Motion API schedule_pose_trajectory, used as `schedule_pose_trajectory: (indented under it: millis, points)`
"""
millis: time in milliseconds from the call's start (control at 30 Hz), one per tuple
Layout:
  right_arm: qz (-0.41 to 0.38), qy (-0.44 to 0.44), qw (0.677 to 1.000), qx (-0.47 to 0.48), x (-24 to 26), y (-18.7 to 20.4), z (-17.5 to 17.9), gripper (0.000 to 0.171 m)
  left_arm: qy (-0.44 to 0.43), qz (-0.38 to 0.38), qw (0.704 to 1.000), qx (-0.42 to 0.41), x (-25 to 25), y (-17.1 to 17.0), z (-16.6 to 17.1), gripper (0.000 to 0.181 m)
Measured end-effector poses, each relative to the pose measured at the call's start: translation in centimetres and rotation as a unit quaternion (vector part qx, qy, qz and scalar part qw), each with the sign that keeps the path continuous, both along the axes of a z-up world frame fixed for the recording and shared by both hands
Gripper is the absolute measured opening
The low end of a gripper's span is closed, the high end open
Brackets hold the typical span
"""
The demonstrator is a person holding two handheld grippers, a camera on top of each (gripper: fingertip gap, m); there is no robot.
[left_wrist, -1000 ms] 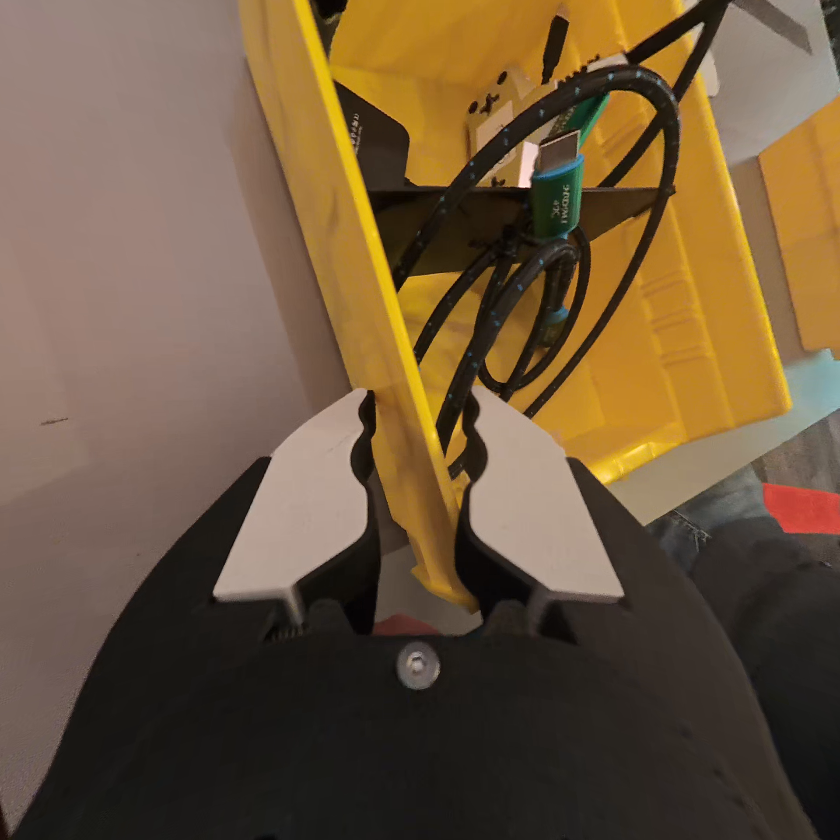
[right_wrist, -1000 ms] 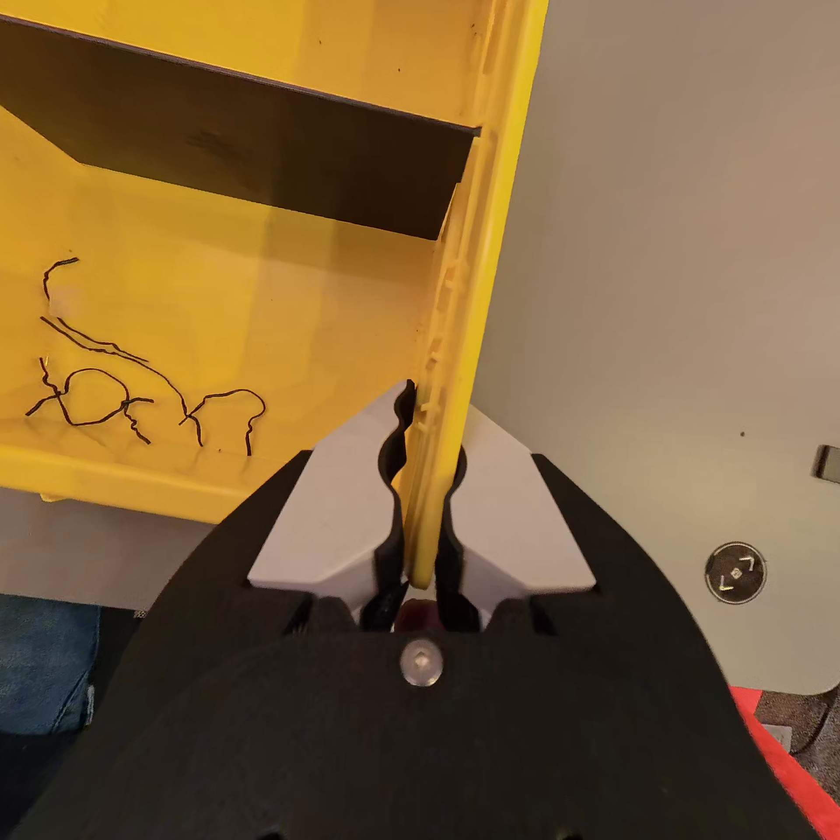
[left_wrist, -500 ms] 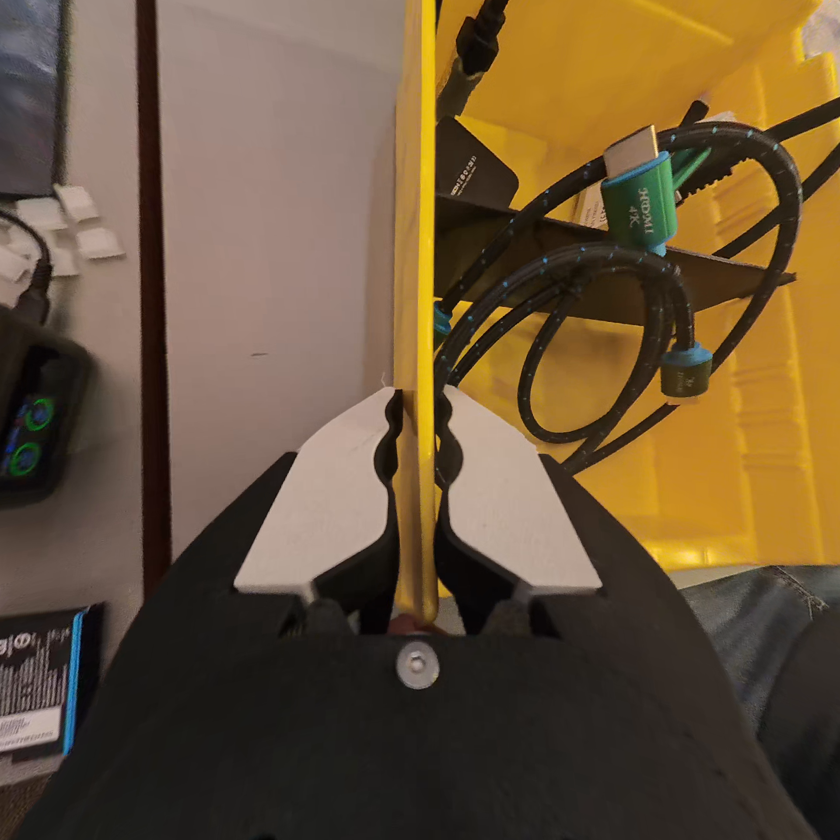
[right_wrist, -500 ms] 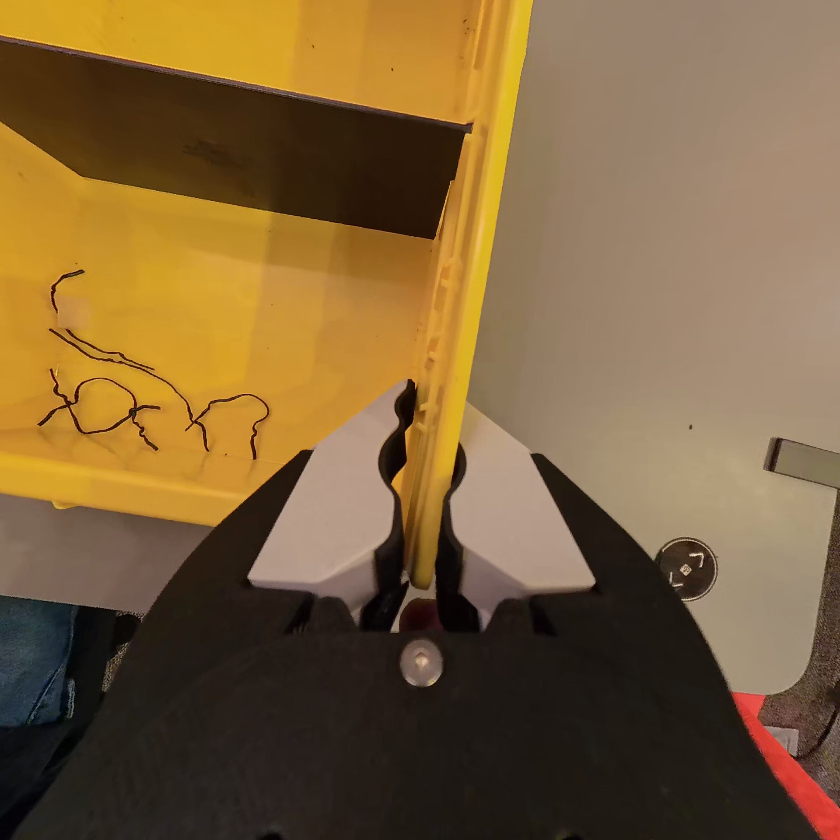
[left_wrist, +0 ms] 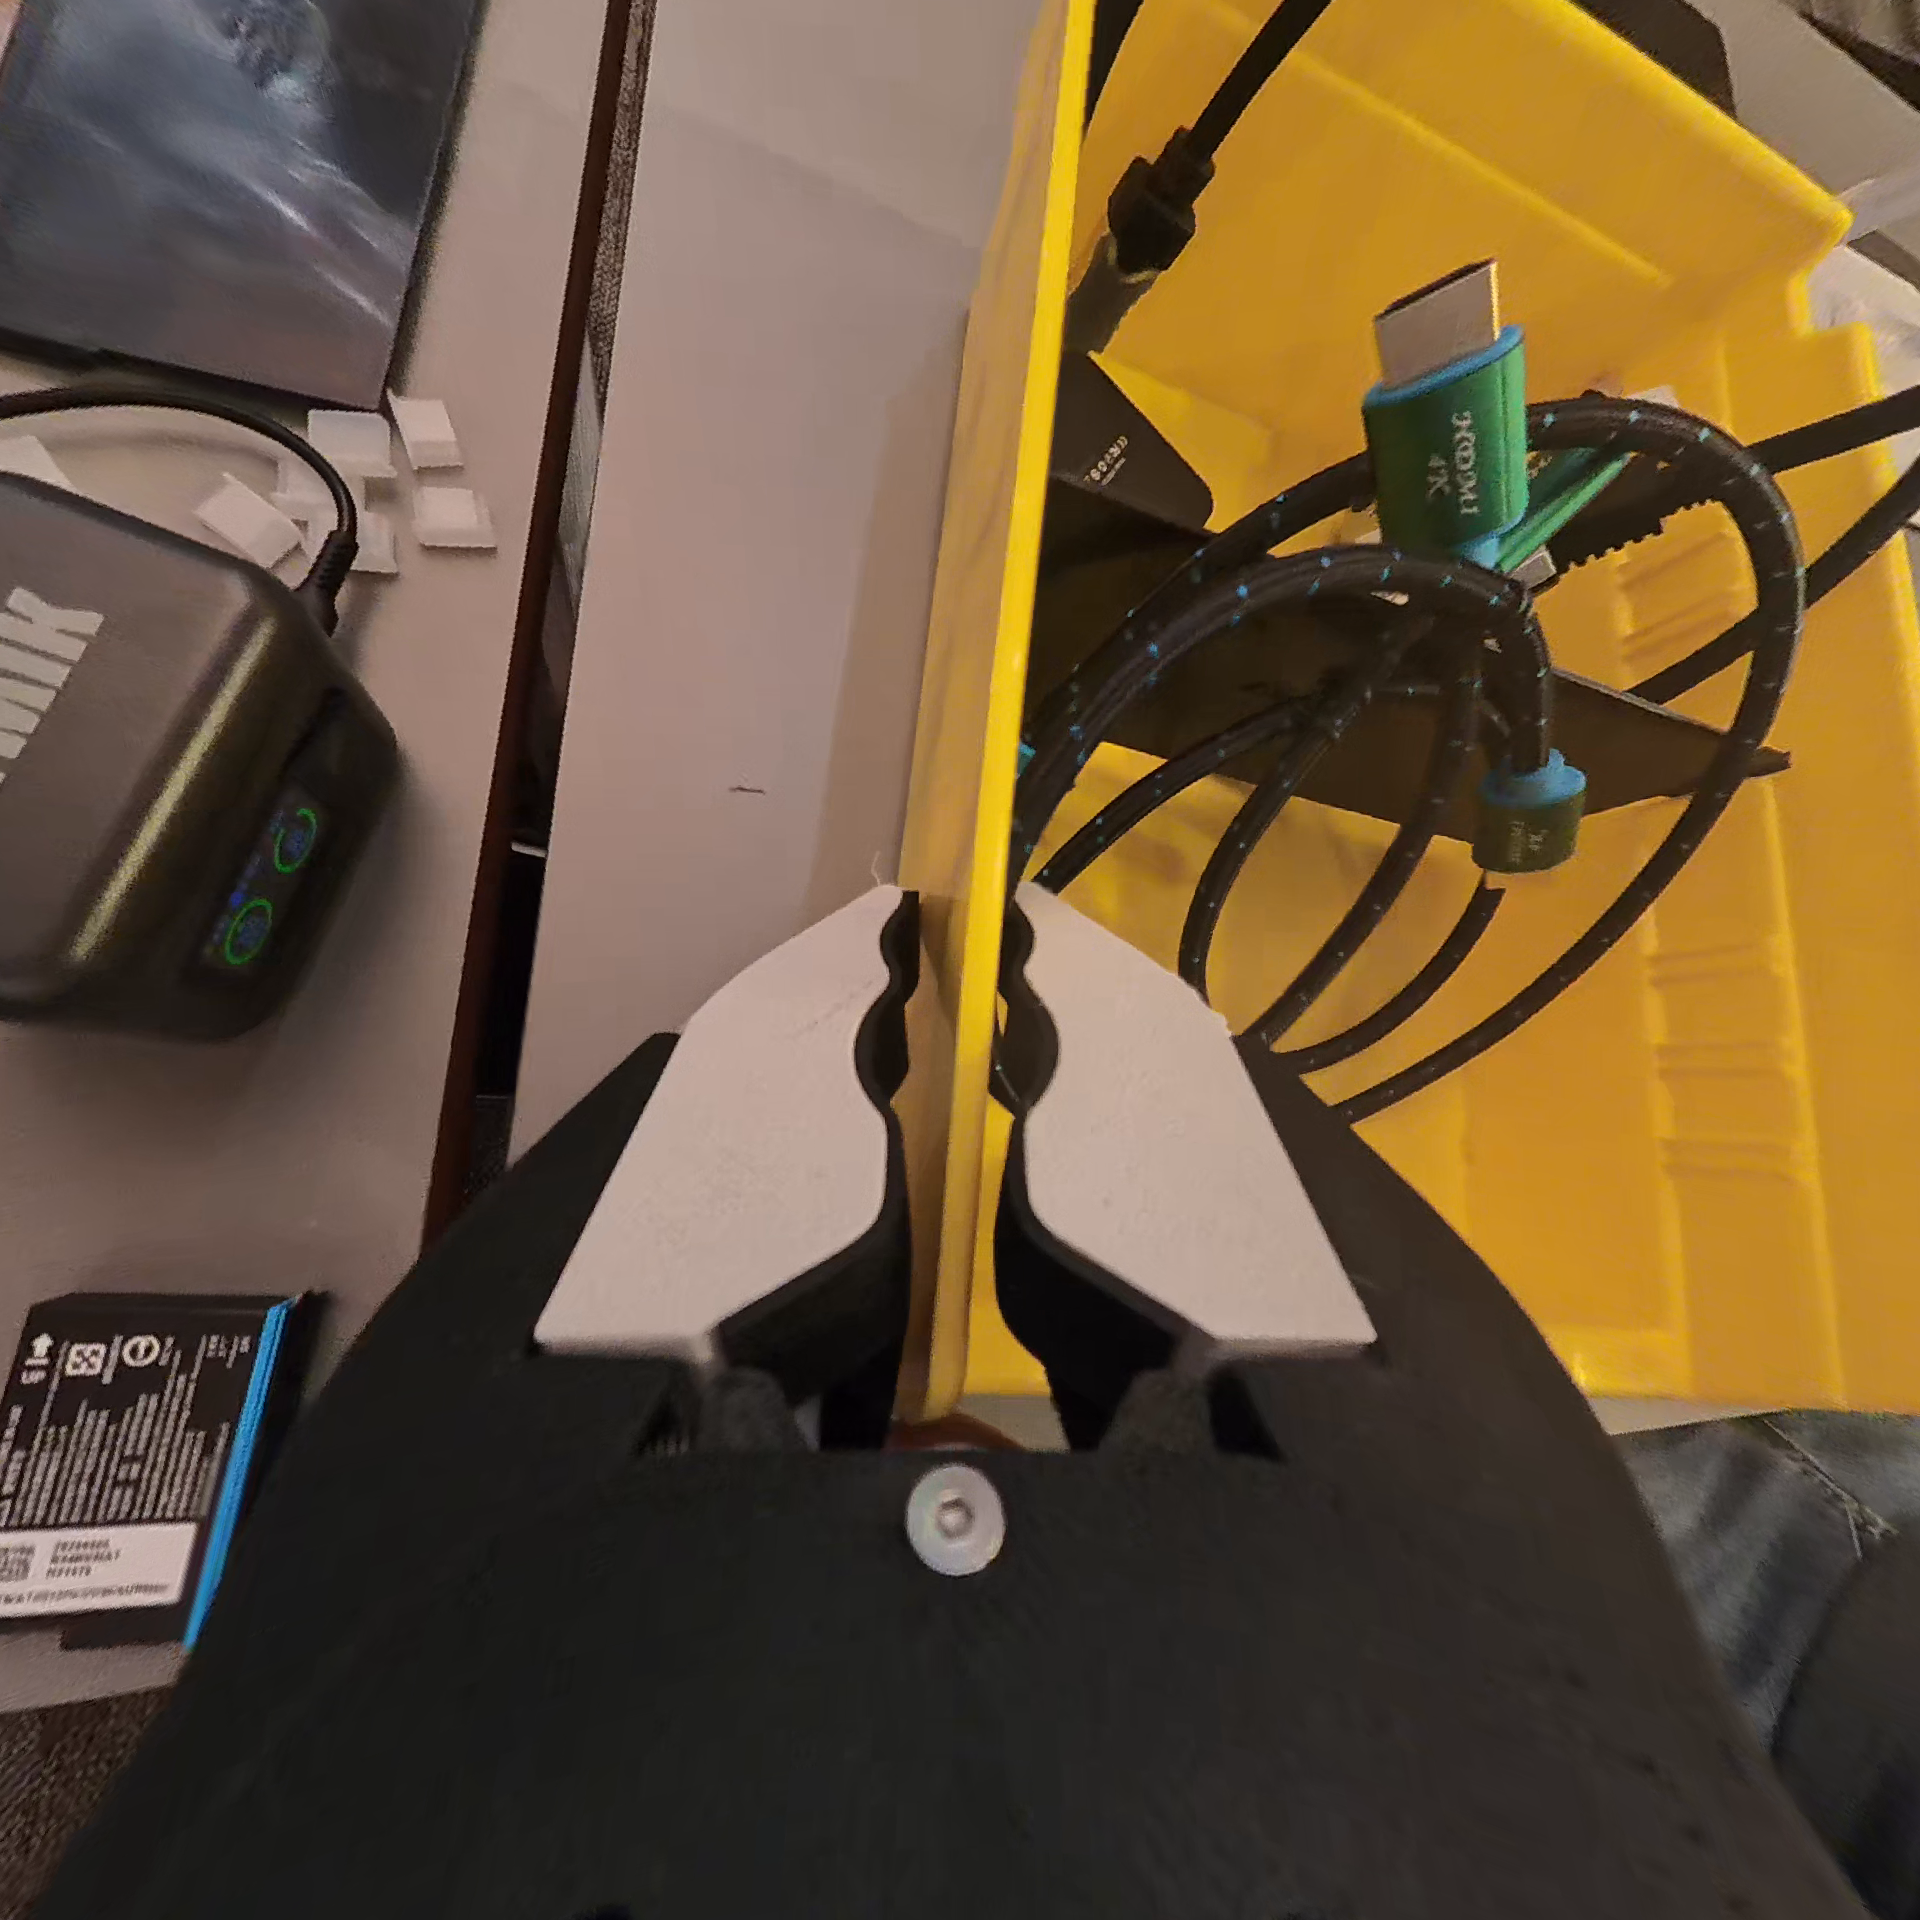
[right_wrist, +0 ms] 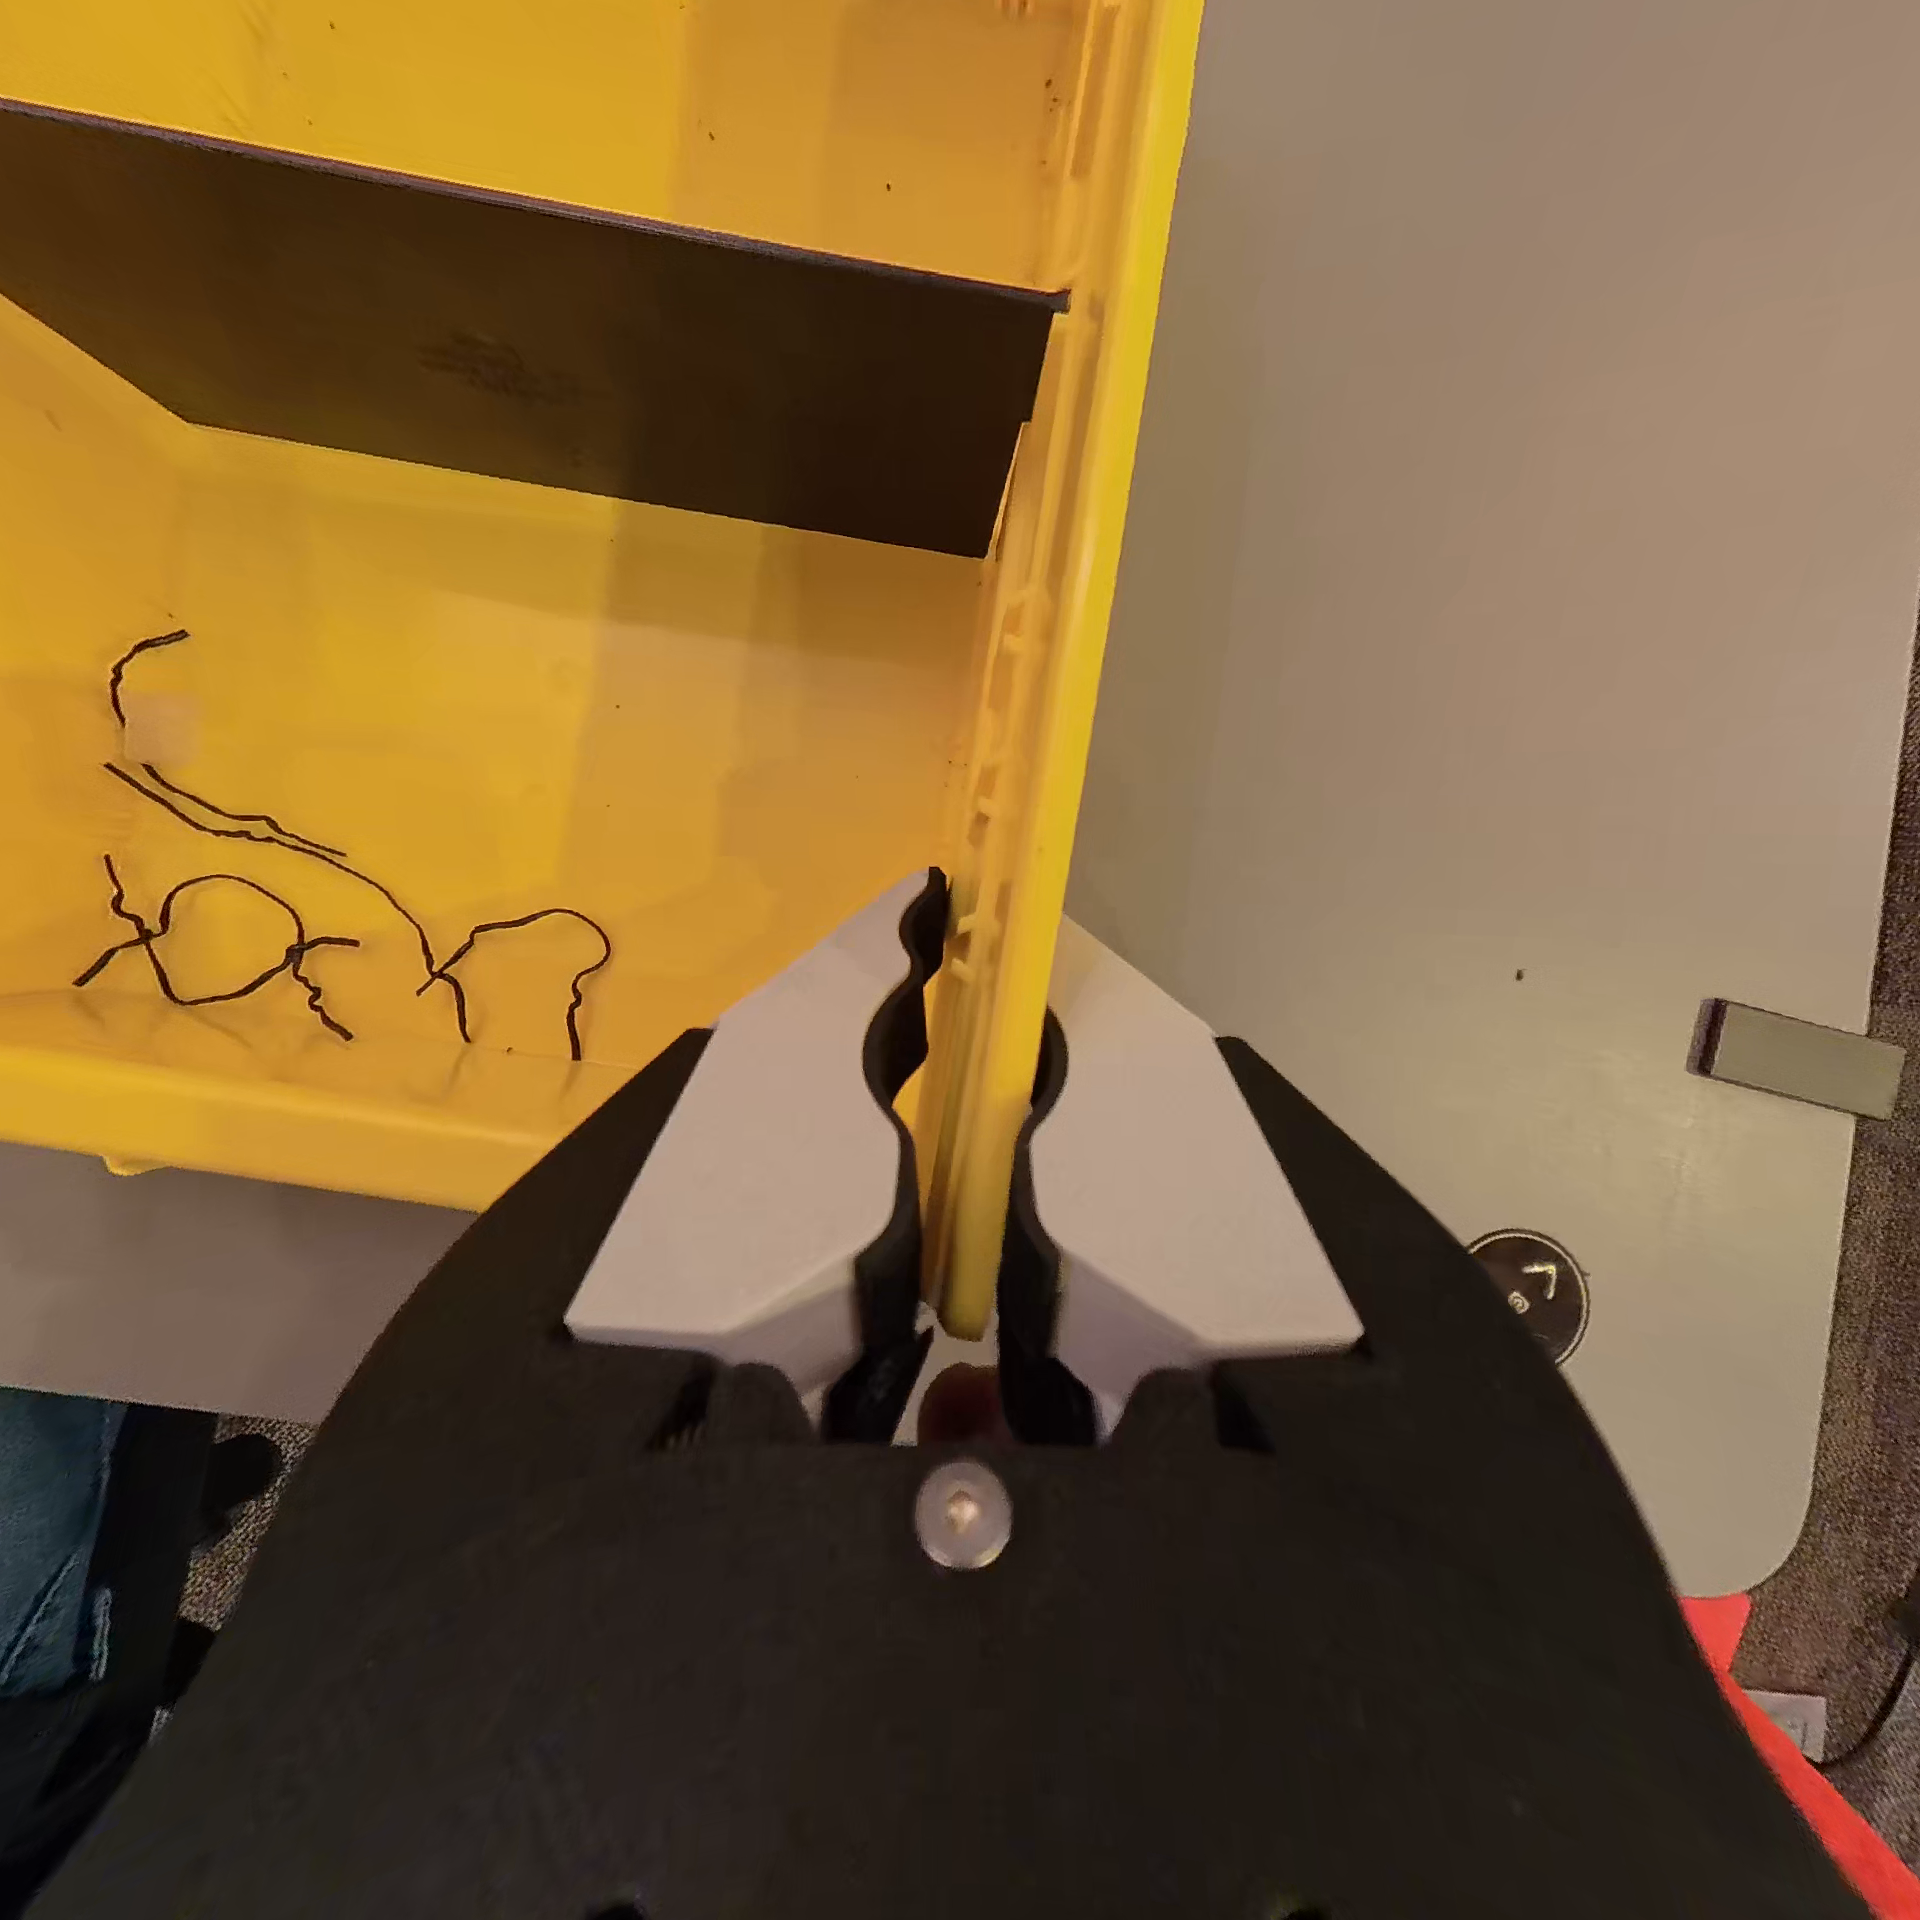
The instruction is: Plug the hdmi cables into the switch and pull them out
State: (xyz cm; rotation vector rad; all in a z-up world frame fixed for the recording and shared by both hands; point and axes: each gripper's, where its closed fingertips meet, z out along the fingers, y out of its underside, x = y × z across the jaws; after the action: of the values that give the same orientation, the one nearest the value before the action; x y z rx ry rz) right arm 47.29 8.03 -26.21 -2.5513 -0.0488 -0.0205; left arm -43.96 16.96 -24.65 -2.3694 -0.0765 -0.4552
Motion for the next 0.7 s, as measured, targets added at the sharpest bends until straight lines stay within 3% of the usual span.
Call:
schedule_pose_trajectory:
  millis: [33, 267, 467, 700]
  points:
    - [0.001, -0.001, 1.0, -0.001, 0.1, 0.0, 0.0, 0.005, -0.005, 0.003, 1.0, -0.004, 0.2, -0.1, 0.0, 0.014]
    - [0.015, -0.022, 1.0, 0.0, 0.6, 0.0, 0.1, 0.009, -0.039, -0.007, 0.999, -0.009, 1.6, -1.2, 0.2, 0.02]
    - [-0.005, -0.058, 0.996, 0.068, 1.1, 0.6, 3.8, 0.049, -0.148, -0.018, 0.989, 0.019, 2.2, -1.2, 1.2, 0.034]
    - [0.031, -0.119, 0.977, 0.174, -3.5, 1.2, 12.0, 0.082, -0.074, -0.04, 0.994, 0.07, 2.3, -1.0, 3.6, 0.064]
